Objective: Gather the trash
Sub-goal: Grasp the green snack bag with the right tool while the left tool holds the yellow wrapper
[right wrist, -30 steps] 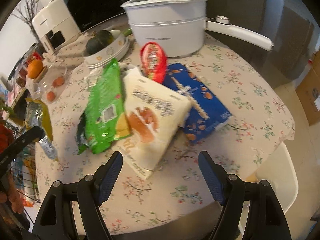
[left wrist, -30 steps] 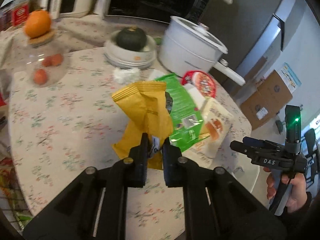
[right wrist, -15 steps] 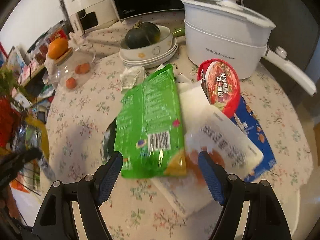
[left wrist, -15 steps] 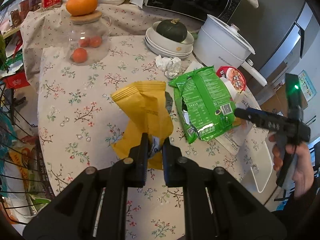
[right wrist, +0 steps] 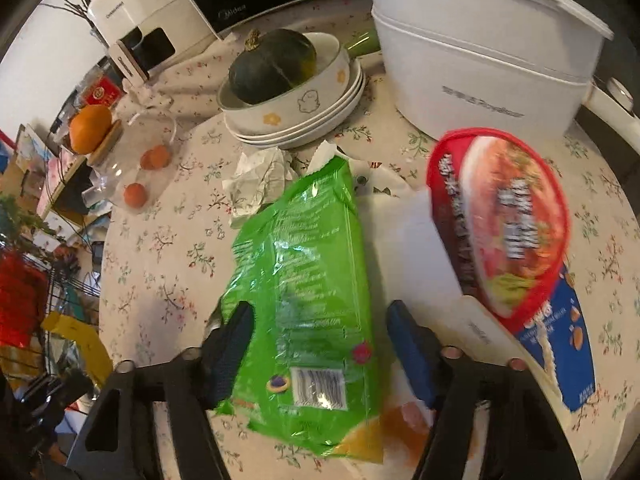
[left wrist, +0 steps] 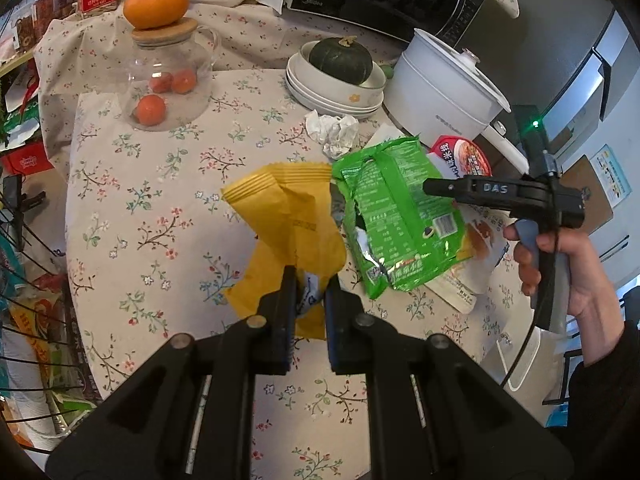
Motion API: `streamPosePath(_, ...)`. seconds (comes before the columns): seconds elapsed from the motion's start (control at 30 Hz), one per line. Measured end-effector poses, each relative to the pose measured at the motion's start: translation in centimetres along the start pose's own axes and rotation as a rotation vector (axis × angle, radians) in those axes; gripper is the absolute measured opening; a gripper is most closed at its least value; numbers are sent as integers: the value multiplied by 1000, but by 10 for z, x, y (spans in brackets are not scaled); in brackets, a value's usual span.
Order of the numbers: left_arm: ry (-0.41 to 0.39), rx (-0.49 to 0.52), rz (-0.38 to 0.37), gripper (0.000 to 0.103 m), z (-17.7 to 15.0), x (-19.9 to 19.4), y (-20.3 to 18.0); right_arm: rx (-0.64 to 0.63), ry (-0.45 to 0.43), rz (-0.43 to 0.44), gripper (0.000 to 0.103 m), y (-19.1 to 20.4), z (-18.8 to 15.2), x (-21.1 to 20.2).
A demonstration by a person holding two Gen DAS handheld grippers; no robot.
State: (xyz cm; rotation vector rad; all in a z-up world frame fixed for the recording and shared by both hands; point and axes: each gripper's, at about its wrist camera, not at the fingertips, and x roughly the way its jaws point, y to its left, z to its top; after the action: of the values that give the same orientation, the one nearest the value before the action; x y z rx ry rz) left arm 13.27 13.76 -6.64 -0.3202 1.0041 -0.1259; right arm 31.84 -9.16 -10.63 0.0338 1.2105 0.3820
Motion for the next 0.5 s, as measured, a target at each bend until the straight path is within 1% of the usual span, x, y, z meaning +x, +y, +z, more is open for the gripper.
streamPosePath(0.03,-1,-1,3,14,0,0,1,6,3,8,52,0,-1,3)
streamPosePath(0.07,-2,-2,6,14,0,0,1,7,5,14,41,-1,-2,4)
streamPosePath(0.1,-3,-3,9,14,1,0,2,3,11,24,33,0,-5,7)
streamPosePath(0.13,-2,-5,9,14,0,-1,2,-7,13,27,16,1,-7,8)
streamPosePath(0.23,-4,-11,10,14,-1,-3,5,-33,-7,51,9,7,-15,1)
streamPosePath(0.27,-7,-12,10,14,-1,-4,6,-35,-17,76,7,9,-17,-5)
streamPosePath(0.5,-24,-21,4,14,-3,-13,8,-68,-68,205,3,31,-40,-46)
